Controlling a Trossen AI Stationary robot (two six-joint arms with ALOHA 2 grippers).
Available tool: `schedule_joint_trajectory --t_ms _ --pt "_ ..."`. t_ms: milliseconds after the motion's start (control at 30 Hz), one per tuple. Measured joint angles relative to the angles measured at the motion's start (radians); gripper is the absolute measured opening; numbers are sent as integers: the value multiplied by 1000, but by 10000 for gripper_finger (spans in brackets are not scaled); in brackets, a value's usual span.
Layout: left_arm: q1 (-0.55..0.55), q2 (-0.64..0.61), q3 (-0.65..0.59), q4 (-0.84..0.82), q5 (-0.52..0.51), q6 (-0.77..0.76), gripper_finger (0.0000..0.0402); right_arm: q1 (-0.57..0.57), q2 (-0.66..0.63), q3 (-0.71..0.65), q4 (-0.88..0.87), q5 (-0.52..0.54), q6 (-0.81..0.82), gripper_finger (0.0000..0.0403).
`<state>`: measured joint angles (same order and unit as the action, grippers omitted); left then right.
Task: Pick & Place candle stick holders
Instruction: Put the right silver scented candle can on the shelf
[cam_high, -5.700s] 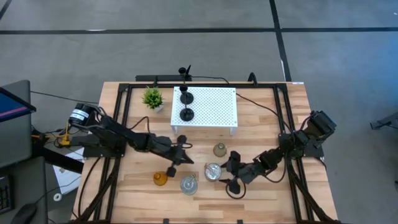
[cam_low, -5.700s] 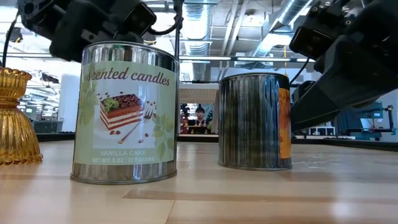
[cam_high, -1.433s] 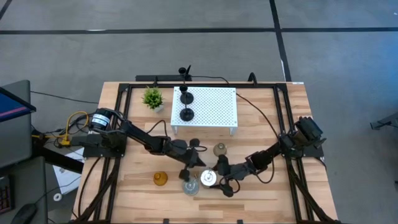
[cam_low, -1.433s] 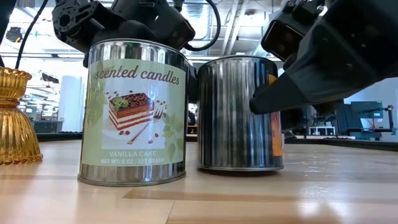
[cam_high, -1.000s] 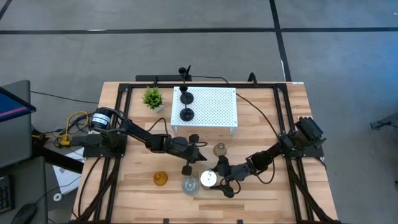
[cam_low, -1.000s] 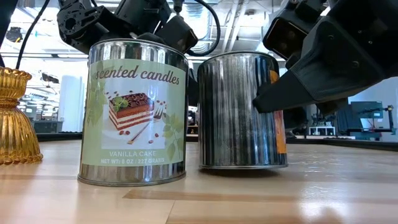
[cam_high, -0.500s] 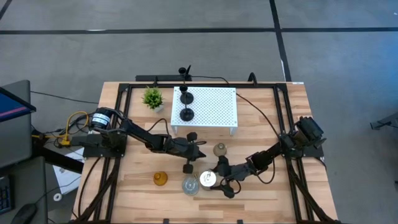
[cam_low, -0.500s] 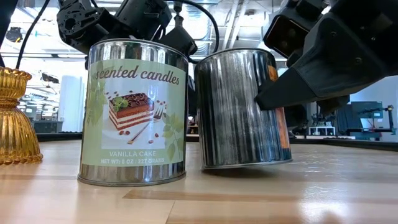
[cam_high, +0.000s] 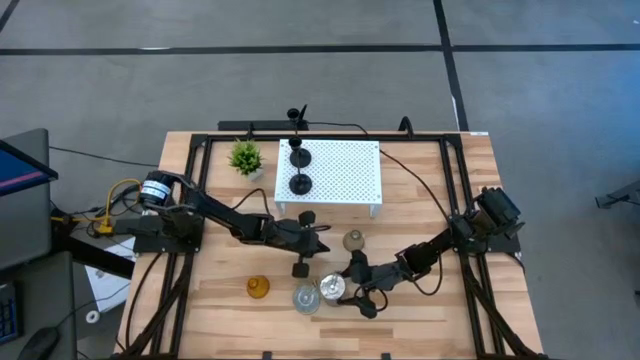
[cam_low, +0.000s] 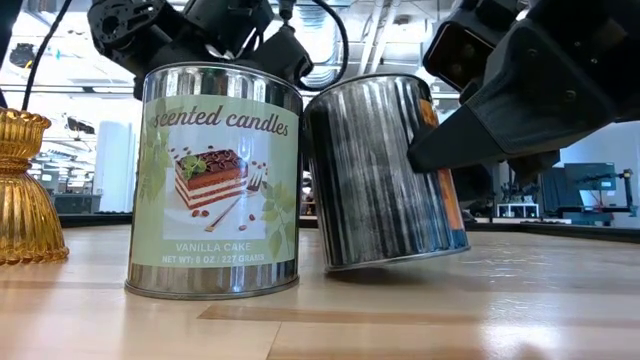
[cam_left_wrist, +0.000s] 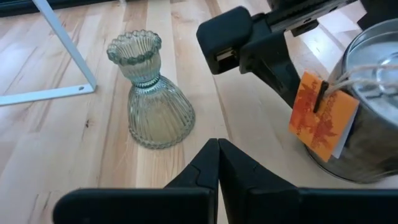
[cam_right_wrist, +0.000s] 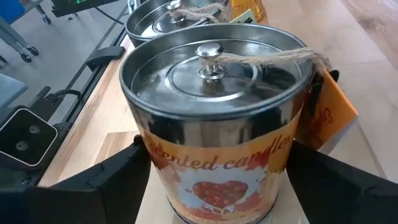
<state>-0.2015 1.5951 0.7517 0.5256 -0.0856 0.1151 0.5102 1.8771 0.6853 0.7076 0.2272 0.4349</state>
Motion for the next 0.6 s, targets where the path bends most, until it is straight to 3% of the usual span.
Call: schedule_joint_trajectory --t_ms 600 --pt "-68 -130 0 -121 3 0 5 -2 -5 2 -51 3 32 335"
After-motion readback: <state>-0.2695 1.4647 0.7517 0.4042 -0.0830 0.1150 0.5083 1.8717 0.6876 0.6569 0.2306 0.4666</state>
